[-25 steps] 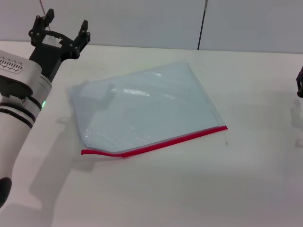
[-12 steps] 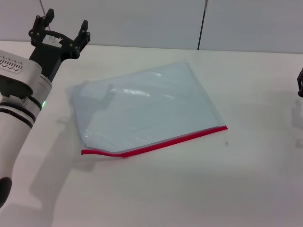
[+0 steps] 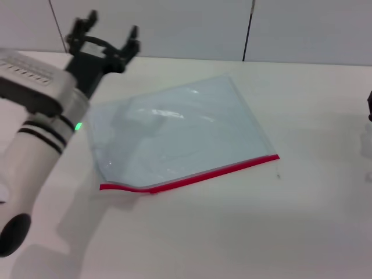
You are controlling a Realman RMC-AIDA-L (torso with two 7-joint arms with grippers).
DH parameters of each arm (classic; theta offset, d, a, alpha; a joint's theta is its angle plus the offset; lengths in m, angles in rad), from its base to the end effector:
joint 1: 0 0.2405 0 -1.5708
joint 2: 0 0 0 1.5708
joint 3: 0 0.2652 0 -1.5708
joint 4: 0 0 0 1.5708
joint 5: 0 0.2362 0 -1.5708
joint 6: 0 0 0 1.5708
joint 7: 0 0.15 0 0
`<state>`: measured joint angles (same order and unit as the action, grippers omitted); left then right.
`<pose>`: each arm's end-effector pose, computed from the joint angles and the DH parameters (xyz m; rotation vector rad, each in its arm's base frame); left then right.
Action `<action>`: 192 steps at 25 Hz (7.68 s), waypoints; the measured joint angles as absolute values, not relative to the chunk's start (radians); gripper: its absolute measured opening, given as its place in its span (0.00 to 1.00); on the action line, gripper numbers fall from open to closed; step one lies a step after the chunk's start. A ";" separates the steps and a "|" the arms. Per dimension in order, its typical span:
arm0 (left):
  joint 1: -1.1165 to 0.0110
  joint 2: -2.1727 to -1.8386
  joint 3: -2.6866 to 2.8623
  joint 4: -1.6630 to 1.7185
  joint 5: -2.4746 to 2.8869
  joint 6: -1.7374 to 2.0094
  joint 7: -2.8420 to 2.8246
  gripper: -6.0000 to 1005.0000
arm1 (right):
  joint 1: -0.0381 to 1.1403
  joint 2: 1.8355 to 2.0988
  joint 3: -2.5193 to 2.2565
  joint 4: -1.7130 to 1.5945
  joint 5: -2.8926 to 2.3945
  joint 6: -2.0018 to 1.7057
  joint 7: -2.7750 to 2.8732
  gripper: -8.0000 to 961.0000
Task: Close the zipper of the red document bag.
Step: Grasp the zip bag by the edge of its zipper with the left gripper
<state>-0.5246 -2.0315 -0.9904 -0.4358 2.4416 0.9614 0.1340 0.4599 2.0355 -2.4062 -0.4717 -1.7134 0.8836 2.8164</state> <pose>-0.2656 0.4176 -0.0389 -1.7112 -0.2617 -0.6655 0.3376 0.3859 -0.0480 -1.4600 0.7014 0.4810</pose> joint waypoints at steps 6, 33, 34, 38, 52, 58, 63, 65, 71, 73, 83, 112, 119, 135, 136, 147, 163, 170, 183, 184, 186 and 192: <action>-0.472 -2.005 -0.979 -0.669 2.479 0.728 0.224 0.84 | 0.457 2.036 -2.410 -0.461 -1.713 0.875 2.816 0.54; -0.312 -2.029 -1.273 -1.516 2.681 -0.710 0.637 0.78 | 0.463 2.035 -2.405 -0.459 -1.713 0.869 2.816 0.54; -0.316 -2.029 -1.274 -1.524 2.697 -0.739 0.635 0.78 | 0.463 2.034 -2.405 -0.459 -1.713 0.869 2.816 0.54; -0.344 -2.029 -1.275 -1.575 2.791 -0.888 0.588 0.77 | 0.464 2.033 -2.404 -0.459 -1.713 0.859 2.816 0.54; -0.458 -2.030 -1.246 -1.641 2.870 -1.298 0.523 0.74 | 0.471 2.032 -2.404 -0.459 -1.713 0.850 2.816 0.54; -0.520 -2.029 -1.245 -1.638 2.871 -1.452 0.521 0.73 | 0.474 2.032 -2.404 -0.456 -1.713 0.848 2.816 0.54; -0.536 -2.031 -1.236 -1.634 2.870 -1.506 0.519 0.71 | 0.477 2.033 -2.404 -0.454 -1.713 0.848 2.816 0.54; -0.544 -2.031 -1.221 -1.634 2.870 -1.518 0.514 0.71 | 0.477 2.033 -2.404 -0.451 -1.713 0.847 2.816 0.54; -0.578 -2.031 -1.171 -1.611 2.870 -1.565 0.502 0.70 | 0.477 2.033 -2.404 -0.448 -1.713 0.845 2.816 0.54; -0.591 -2.031 -1.155 -1.582 2.870 -1.567 0.494 0.70 | 0.478 2.033 -2.405 -0.448 -1.713 0.844 2.816 0.54; -0.645 -2.028 -1.143 -1.456 2.872 -1.573 0.461 0.70 | 0.478 2.033 -2.405 -0.448 -1.713 0.844 2.816 0.54; -0.713 -2.005 -1.158 -1.308 2.875 -1.485 0.436 0.70 | 0.477 2.033 -2.405 -0.456 -1.713 0.844 2.816 0.54; -0.713 -2.005 -1.158 -1.304 2.875 -1.464 0.436 0.69 | 0.477 2.033 -2.405 -0.456 -1.713 0.844 2.816 0.54; -0.715 -2.005 -1.147 -1.256 2.875 -1.439 0.436 0.69 | 0.477 2.033 -2.408 -0.453 -1.713 0.844 2.816 0.54; -0.715 -2.005 -1.147 -1.257 2.875 -1.439 0.437 0.66 | 0.477 2.033 -2.408 -0.454 -1.713 0.844 2.816 0.54; -0.724 -1.997 -1.147 -1.258 2.875 -1.420 0.434 0.44 | 0.476 2.033 -2.407 -0.456 -1.713 0.844 2.816 0.54; -0.727 -1.994 -1.144 -1.253 2.875 -1.374 0.445 0.29 | 0.476 2.033 -2.404 -0.458 -1.713 0.844 2.816 0.54; -0.727 -1.998 -1.144 -1.252 2.875 -1.335 0.469 0.14 | 0.477 2.033 -2.402 -0.459 -1.713 0.845 2.816 0.54; -0.727 -2.006 -1.107 -1.268 2.875 -1.225 0.473 0.06 | 0.479 2.033 -2.402 -0.470 -1.713 0.844 2.816 0.54; -0.725 -2.006 -1.108 -1.273 2.875 -1.215 0.473 0.06 | 0.479 2.033 -2.401 -0.472 -1.712 0.844 2.816 0.54; -0.715 -2.006 -1.111 -1.300 2.874 -1.196 0.473 0.06 | 0.479 2.032 -2.401 -0.475 -1.712 0.844 2.816 0.54; -0.667 -2.004 -1.117 -1.426 2.874 -1.166 0.478 0.06 | 0.479 2.030 -2.389 -0.482 -1.712 0.844 2.816 0.54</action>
<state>-0.6666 -2.0044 -1.1168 -1.4264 2.8736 -1.1657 0.4776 0.4786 2.0298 -2.3888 -0.4820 -1.7118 0.8442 2.8163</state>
